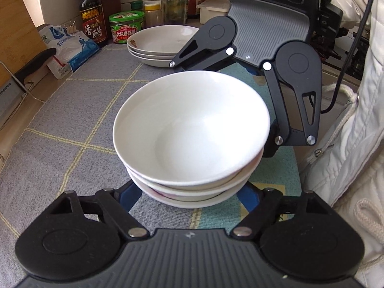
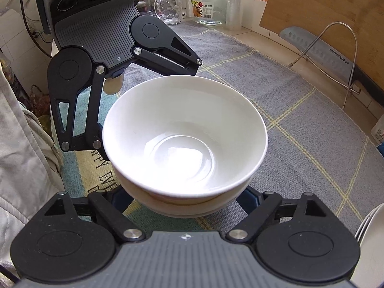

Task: Organize plates and bowls
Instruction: 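Lift and carry the bowl stack with both tools onto the flower-print plate stack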

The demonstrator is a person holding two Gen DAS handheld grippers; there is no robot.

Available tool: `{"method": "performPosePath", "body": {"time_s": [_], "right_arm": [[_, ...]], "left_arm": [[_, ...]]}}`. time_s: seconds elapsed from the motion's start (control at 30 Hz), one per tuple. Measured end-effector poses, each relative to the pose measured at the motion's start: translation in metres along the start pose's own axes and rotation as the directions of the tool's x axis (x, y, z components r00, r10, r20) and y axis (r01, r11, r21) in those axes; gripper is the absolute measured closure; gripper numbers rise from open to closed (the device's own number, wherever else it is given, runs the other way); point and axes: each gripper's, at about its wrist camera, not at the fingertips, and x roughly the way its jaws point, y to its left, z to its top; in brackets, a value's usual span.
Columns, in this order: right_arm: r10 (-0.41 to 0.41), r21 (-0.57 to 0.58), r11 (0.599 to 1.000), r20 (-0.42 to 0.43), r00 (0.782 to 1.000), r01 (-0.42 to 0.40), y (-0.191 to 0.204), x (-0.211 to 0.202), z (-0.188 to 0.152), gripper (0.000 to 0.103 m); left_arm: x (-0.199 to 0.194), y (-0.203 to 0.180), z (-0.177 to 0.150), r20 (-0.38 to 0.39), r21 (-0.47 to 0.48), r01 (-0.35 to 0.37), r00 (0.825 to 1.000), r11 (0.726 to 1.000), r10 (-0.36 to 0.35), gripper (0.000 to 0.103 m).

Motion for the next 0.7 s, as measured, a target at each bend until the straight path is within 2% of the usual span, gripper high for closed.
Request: {"method": "performPosePath", "body": {"time_s": [0.37,0.7], "right_arm": [[-0.002,0.019,1.000,-0.008,1.000,0.003,0.002,0.002,0.001,0.011],[0.008,0.014,1.000,-0.008,1.000,-0.008,-0.002,-0.007,-0.003,0.012]], "left_arm": [[0.002,0.006,0.001,0.000,0.005,0.032,0.999,0.999,-0.032,0.018],[0.001,0.000,0.013,-0.010,-0.015,0.008,1.000,1.000,-0.008,0.019]]}}
